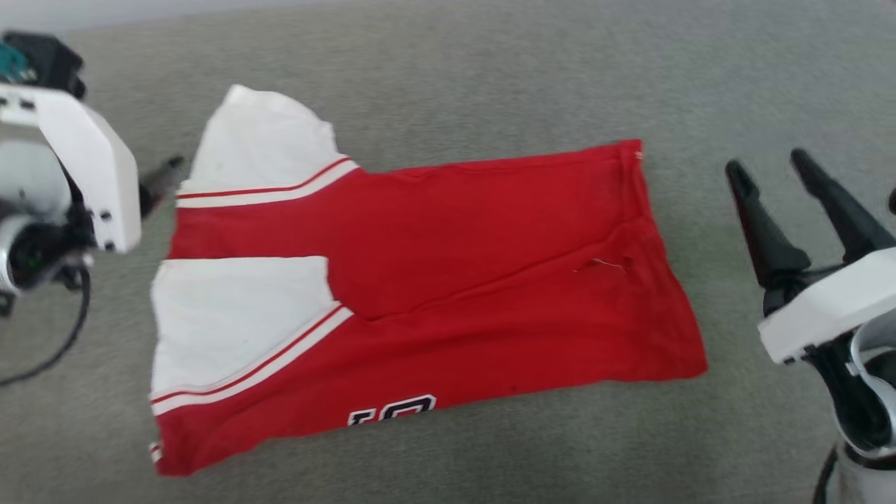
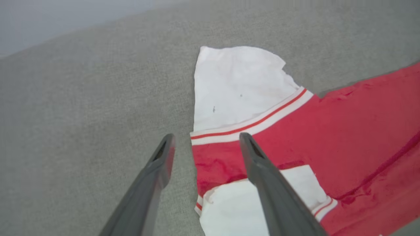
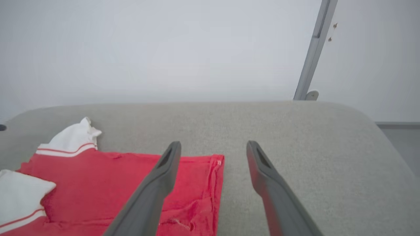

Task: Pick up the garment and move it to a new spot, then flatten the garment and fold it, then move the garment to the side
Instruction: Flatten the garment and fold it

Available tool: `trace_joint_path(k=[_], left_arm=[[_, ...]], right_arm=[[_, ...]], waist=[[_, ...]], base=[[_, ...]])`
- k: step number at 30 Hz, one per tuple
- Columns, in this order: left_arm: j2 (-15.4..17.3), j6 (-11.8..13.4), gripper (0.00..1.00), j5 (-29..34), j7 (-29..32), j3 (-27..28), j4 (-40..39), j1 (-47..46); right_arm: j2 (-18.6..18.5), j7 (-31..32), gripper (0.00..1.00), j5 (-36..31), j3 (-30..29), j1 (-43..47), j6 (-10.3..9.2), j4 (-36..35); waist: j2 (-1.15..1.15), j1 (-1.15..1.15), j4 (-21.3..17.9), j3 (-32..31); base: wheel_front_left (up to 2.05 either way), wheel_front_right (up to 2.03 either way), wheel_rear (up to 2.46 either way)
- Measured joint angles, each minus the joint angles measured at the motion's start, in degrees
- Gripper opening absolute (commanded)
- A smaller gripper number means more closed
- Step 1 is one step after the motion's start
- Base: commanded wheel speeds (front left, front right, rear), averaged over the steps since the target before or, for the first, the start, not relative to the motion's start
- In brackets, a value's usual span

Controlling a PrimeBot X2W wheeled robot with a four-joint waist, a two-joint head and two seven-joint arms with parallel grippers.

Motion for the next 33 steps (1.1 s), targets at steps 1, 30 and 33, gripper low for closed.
trace_joint_path(k=[1, 30, 33], left_arm=[[-0.49, -0.85, 1.0, 0.43, 0.13, -0.04, 1.4, -1.16], [-10.74, -9.09, 0.0, 4.2, 7.61, -2.36, 39.29, -20.41], [-12.33, -9.55, 0.0, 3.57, 9.15, -2.35, 40.68, -21.56]], right_arm=[[0.52, -1.68, 1.0, -0.67, 0.25, -0.29, -0.02, 0.33], [1.29, -4.75, 1.0, 0.93, 9.99, -9.29, -0.01, 9.49], [0.46, -1.41, 1.0, 2.21, 11.67, -12.78, -0.01, 12.58]], waist=[[0.0, 0.0, -0.73, 0.32], [0.0, 0.0, -10.74, 11.77], [0.0, 0.0, -10.16, 12.28]], base=[[0.0, 0.0, 0.0], [0.0, 0.0, 0.0], [0.0, 0.0, 0.0]])
